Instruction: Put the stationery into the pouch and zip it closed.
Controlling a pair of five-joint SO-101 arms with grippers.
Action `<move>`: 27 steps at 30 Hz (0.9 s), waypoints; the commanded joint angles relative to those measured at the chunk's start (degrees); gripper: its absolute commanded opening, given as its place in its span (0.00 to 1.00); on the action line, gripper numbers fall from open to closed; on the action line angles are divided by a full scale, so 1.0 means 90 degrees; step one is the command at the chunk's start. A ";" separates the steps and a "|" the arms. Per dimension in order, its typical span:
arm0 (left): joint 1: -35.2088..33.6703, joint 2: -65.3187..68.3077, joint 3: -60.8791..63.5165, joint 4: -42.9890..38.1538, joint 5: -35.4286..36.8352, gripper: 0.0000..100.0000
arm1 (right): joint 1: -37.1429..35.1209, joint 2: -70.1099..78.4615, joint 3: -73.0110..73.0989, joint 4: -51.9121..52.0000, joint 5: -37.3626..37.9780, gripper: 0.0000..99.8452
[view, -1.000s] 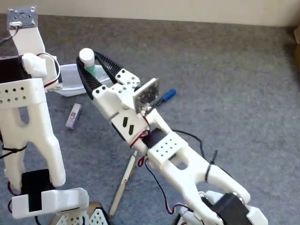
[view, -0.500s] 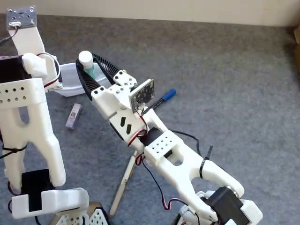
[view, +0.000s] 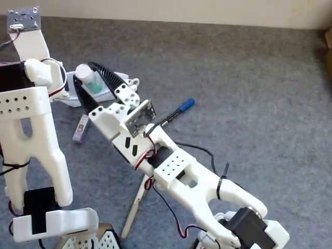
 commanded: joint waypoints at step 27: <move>-0.1167 0.0024 -0.1236 -0.0244 0.0684 0.01 | -0.0073 -0.2799 -0.1226 0.6276 0.0098 0.18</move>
